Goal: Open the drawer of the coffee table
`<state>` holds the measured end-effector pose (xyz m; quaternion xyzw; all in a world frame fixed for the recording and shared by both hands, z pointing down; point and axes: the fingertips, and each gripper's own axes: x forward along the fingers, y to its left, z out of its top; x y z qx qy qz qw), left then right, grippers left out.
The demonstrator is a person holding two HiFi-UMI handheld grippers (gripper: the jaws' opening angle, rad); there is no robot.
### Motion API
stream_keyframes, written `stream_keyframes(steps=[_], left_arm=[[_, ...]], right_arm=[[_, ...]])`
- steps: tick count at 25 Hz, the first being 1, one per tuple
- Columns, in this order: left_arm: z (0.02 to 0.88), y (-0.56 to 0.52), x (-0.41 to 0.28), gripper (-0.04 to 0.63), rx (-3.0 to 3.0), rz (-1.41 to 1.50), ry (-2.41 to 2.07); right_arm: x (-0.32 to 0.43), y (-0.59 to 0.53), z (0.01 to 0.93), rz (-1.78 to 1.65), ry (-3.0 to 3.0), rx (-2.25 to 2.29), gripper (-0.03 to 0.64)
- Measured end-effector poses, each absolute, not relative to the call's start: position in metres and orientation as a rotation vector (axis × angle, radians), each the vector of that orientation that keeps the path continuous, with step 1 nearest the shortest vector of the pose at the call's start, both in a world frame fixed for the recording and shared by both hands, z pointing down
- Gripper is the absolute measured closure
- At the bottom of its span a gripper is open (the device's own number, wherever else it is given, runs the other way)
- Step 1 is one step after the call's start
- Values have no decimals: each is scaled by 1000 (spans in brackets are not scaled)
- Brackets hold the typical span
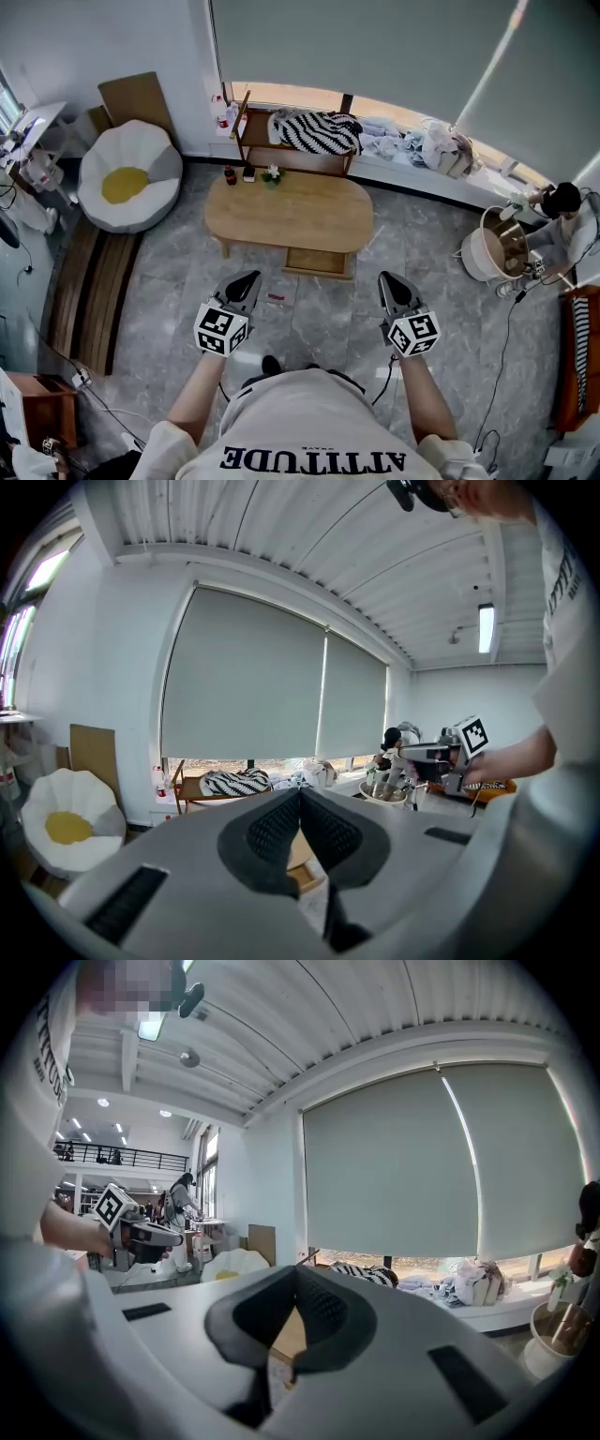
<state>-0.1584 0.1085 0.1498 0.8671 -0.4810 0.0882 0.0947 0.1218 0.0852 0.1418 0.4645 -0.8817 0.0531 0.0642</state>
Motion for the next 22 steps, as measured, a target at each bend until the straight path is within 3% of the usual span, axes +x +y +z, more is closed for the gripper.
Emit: stream_keyframes(steps=[22], left_arm=[[145, 113, -154, 575, 2581, 249, -1423]], right_arm=[[131, 92, 142, 194, -2651, 1444, 598]])
